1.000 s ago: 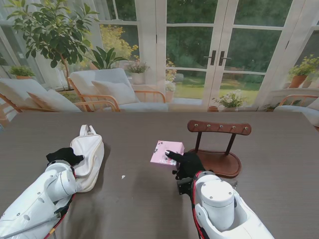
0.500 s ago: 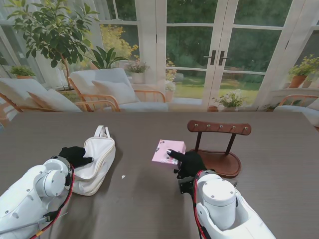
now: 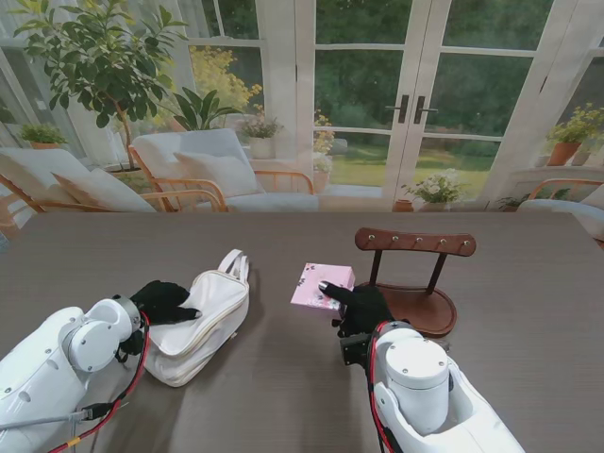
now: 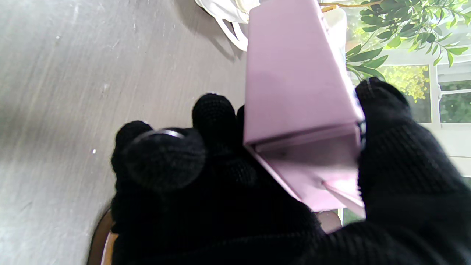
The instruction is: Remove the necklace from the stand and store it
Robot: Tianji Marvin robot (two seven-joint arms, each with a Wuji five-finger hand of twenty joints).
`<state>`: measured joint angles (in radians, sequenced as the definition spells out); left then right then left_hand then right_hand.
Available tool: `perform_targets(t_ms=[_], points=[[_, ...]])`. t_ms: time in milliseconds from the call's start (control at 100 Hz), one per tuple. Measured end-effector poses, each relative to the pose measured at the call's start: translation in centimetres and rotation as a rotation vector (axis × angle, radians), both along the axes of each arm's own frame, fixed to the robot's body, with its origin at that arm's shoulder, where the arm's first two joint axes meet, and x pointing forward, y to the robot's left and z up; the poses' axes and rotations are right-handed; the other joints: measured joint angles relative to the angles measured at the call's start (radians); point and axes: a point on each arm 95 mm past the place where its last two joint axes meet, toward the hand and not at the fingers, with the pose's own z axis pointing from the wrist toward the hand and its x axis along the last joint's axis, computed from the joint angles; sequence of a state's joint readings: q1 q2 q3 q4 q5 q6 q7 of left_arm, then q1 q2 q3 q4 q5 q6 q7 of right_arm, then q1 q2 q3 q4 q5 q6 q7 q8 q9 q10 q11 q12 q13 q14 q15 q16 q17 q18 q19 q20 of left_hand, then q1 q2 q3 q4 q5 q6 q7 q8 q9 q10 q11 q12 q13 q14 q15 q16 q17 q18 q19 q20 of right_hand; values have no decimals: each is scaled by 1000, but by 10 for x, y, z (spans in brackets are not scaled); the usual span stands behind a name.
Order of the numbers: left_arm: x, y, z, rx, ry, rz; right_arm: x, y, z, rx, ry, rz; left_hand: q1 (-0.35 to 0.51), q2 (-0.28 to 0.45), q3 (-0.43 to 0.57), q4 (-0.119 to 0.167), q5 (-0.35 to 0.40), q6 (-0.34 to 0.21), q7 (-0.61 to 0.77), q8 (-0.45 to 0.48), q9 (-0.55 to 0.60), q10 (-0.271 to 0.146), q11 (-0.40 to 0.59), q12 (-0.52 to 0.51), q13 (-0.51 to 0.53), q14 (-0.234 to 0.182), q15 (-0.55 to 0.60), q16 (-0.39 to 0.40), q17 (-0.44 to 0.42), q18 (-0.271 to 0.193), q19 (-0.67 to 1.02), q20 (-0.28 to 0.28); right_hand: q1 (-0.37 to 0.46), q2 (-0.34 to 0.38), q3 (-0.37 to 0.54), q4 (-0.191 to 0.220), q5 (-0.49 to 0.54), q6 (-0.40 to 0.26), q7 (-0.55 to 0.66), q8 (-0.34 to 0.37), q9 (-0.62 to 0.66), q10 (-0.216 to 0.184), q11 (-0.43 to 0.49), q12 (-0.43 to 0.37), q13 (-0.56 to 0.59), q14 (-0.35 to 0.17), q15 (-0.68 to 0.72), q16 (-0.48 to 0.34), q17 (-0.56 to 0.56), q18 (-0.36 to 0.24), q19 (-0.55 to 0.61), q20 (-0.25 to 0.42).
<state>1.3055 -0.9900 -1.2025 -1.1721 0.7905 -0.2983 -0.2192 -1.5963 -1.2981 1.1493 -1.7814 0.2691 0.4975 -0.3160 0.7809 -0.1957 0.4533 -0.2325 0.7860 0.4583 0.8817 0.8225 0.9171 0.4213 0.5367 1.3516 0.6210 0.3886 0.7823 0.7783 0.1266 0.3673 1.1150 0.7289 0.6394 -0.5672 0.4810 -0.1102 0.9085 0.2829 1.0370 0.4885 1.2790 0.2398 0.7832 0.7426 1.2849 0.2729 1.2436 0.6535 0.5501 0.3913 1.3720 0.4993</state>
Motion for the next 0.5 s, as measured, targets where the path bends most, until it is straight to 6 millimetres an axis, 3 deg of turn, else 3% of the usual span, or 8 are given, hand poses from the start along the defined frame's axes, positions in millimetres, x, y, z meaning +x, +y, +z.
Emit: perform_targets(t_ms=[340, 500], points=[[8, -33, 4, -44, 86, -164, 4, -7, 3, -15, -9, -12, 51, -2, -43, 0, -9, -9, 29, 3, -2, -13, 5, 0, -6, -19, -1, 2, -4, -22, -6, -4, 0, 0, 0, 0, 0, 0, 0, 0, 0, 0, 0, 0, 0, 0, 0, 0, 0, 0, 0, 0], [15, -54, 7, -41, 110, -280, 7, -10, 3, -17, -10, -12, 83, -3, -74, 0, -10, -37, 34, 9, -9, -45, 2, -11, -18, -51, -22, 2, -17, -65, -31, -14, 1, 0, 0, 0, 0, 0, 0, 0, 0, 0, 0, 0, 0, 0, 0, 0, 0, 0, 0, 0]])
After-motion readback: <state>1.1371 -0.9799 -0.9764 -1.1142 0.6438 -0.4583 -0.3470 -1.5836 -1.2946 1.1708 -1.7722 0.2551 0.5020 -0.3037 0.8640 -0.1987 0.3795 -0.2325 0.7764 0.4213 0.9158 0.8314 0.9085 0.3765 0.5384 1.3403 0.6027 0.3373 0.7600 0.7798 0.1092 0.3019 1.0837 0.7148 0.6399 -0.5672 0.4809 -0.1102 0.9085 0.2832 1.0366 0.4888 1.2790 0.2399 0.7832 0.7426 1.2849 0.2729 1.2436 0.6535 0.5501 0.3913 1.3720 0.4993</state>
